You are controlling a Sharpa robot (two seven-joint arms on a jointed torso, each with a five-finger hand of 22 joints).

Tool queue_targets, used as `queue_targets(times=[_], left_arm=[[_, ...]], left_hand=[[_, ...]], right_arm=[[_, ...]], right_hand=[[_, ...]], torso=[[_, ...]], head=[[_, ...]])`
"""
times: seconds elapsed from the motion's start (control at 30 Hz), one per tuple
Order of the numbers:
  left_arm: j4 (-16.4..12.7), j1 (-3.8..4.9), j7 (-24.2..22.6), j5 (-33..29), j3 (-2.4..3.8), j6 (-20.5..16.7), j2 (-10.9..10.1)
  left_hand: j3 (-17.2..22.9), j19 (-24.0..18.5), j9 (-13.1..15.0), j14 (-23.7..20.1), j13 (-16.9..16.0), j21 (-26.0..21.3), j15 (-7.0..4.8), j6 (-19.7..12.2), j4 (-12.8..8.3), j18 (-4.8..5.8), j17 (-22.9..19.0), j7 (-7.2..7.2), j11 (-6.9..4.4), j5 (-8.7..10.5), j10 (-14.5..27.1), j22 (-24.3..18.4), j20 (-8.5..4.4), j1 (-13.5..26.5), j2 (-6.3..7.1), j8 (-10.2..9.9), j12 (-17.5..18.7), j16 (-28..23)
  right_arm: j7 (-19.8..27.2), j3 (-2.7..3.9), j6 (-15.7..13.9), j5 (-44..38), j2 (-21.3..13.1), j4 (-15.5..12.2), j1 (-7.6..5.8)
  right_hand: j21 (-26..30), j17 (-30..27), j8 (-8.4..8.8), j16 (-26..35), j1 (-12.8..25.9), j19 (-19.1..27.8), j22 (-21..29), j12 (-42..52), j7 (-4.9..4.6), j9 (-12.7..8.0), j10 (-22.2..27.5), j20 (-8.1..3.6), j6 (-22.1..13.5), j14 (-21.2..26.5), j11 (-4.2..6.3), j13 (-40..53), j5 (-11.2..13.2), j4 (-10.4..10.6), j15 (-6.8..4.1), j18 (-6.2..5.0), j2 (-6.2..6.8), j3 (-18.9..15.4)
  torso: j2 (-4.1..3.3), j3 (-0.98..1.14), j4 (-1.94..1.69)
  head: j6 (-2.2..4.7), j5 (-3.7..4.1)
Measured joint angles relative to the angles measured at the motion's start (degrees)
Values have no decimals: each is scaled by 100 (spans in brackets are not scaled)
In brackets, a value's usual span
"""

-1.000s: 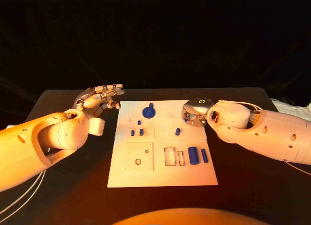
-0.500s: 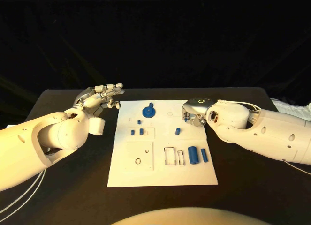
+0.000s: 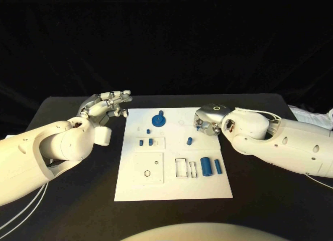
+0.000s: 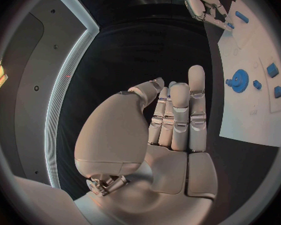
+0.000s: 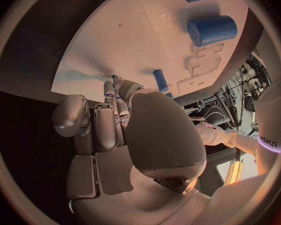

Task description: Assemble the parts on the task board

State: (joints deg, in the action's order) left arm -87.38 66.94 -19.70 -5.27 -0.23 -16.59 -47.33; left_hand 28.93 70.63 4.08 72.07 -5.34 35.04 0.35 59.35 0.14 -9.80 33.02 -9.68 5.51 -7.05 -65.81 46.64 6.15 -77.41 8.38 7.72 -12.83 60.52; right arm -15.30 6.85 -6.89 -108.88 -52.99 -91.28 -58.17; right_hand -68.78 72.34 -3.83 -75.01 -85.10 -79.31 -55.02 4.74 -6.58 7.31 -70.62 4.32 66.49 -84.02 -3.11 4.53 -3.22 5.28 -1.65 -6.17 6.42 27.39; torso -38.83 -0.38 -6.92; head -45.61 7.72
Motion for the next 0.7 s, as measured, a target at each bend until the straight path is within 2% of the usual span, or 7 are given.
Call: queue_targets(times=[0.27, 0.4, 0.57, 0.7], left_arm=[[12, -2, 5, 1, -2, -7, 4], [16, -3, 8, 1, -2, -10, 4], [20, -8, 11, 1, -2, -11, 4], [21, -19, 14, 2, -2, -11, 13]], left_hand=[[-16, 0, 0, 0, 1, 0, 0, 0, -16, 0, -19, 0, 0, 0, 0, -10, 0, -31, -31, 0, 0, -23], [-16, 0, 0, 0, 1, 1, 0, 0, -16, 0, -19, 0, 0, 0, 1, -10, 0, -31, -31, 0, 0, -23], [-16, 0, 0, 0, 2, 1, 0, 0, -16, 0, -34, 0, 0, 0, 1, -16, 0, -31, -31, 0, 0, -23], [-16, 0, 0, 1, 2, -22, 0, 0, -16, 0, -34, 0, 0, 0, 1, -16, 0, -31, -31, 0, 0, -23]], right_arm=[[-25, 30, -141, 174, -147, -175, -63], [-53, 36, -194, 248, -215, -353, -86], [-69, 40, -266, 339, -169, -737, -87], [-70, 41, -305, 402, 0, -1016, -60]], right_hand=[[0, 3, 0, -22, 45, 0, -5, 0, 0, 2, -11, 0, -1, 0, 12, -6, 5, 0, 0, 0, 0, 0], [0, 3, 1, -22, 60, 0, -5, 0, -1, 1, -12, 0, -1, 0, 12, -9, 6, 9, 0, 0, -15, 9], [0, -3, 0, -22, 75, 0, 0, -1, -1, 0, -13, 0, -3, 0, 13, -17, 14, 16, 0, 0, -29, 15], [0, -8, -13, -22, 98, 0, 13, -1, -6, 4, -13, 0, -7, 0, 13, -17, 14, 17, 0, 0, -6, 15]], torso=[[0, 0, 1], [-2, -1, 0], [-8, 1, -4], [-9, 1, -10]], head=[[21, 19], [23, 20], [15, -24], [-5, -85]])
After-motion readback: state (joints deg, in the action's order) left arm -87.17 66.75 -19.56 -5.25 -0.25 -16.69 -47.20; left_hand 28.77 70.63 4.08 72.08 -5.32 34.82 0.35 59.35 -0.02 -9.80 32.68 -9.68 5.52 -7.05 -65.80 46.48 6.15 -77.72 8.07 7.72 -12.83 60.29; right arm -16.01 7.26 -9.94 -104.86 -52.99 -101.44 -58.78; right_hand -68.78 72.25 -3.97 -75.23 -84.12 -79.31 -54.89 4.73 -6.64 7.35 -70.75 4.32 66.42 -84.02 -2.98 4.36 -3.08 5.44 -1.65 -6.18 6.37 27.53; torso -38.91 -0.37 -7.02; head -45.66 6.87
